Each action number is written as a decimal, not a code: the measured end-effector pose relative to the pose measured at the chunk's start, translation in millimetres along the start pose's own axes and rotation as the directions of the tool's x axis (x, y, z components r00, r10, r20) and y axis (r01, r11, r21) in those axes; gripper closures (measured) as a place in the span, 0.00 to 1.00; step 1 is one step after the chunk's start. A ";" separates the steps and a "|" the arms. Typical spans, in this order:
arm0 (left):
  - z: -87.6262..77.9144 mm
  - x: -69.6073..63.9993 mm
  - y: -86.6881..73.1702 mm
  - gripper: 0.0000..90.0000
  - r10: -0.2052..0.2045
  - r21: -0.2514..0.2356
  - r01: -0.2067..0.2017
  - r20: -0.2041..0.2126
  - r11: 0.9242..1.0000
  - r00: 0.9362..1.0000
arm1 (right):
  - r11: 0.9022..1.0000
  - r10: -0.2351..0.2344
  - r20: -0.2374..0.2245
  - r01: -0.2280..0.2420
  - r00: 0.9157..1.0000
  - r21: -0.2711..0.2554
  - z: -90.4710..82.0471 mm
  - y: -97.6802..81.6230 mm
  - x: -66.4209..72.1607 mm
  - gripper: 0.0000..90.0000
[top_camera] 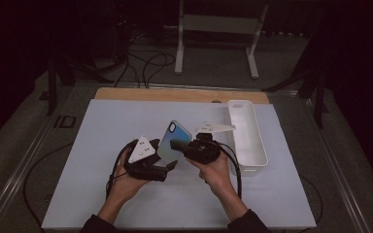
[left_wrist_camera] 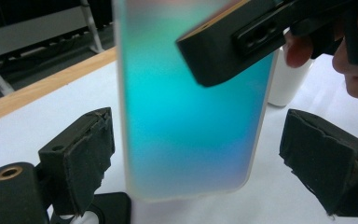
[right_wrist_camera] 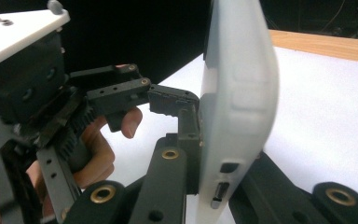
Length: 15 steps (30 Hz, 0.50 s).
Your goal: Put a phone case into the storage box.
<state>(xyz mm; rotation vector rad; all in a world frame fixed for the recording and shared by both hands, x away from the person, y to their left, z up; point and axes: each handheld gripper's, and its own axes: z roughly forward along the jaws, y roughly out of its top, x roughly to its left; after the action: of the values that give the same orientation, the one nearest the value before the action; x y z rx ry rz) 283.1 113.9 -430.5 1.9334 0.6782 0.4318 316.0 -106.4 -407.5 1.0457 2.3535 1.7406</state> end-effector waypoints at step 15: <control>-5.3 17.5 -4.9 0.02 -0.072 0.009 0.071 0.153 0.997 0.986 | 0.997 -0.074 -0.093 0.072 0.993 -0.025 -17.9 3.3 -2.1 0.96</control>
<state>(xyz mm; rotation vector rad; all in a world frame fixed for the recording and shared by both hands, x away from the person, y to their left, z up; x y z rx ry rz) 292.4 130.3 -432.5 1.9170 0.6462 0.2347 312.1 -122.0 -398.7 0.8822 2.3883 1.8230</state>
